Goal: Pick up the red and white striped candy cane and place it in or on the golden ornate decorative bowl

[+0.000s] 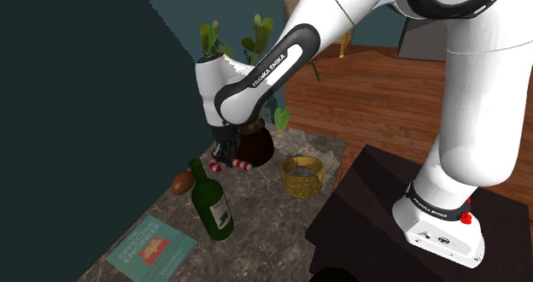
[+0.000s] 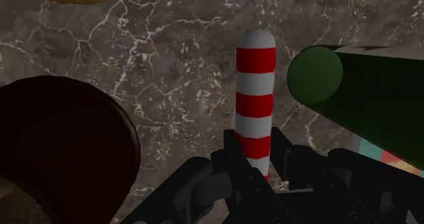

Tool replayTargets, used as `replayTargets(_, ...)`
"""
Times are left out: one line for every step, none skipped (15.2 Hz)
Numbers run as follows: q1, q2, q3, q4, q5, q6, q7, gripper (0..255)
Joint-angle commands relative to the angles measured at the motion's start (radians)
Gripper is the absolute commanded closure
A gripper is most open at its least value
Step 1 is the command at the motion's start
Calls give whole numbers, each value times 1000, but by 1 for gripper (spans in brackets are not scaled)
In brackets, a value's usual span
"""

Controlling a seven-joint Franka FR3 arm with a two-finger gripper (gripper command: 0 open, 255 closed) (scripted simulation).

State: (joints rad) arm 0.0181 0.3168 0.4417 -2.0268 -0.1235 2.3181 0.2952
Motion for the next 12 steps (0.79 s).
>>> replayTargets(-34,-66,7,-82,33,22,-41,255)
replayTargets(-51,-98,8,-124,51,34,-65,255)
replayTargets(-67,-130,9,-164,70,45,-91,255)
replayTargets(-83,-162,9,-203,89,55,-118,255)
replayTargets(-97,-194,7,-241,109,64,-146,255)
replayTargets(-110,-226,5,-278,129,72,-175,255)
replayTargets(-122,-257,1,-314,150,79,-205,255)
replayTargets(-133,-288,-5,-349,170,84,-236,255)
replayTargets(-142,-319,-12,-383,190,89,-267,255)
replayTargets(-150,-350,-21,-416,208,93,-299,255)
replayTargets(-158,-380,-30,-448,226,96,-330,255)
replayTargets(-165,-409,-41,-479,243,97,-361,255)
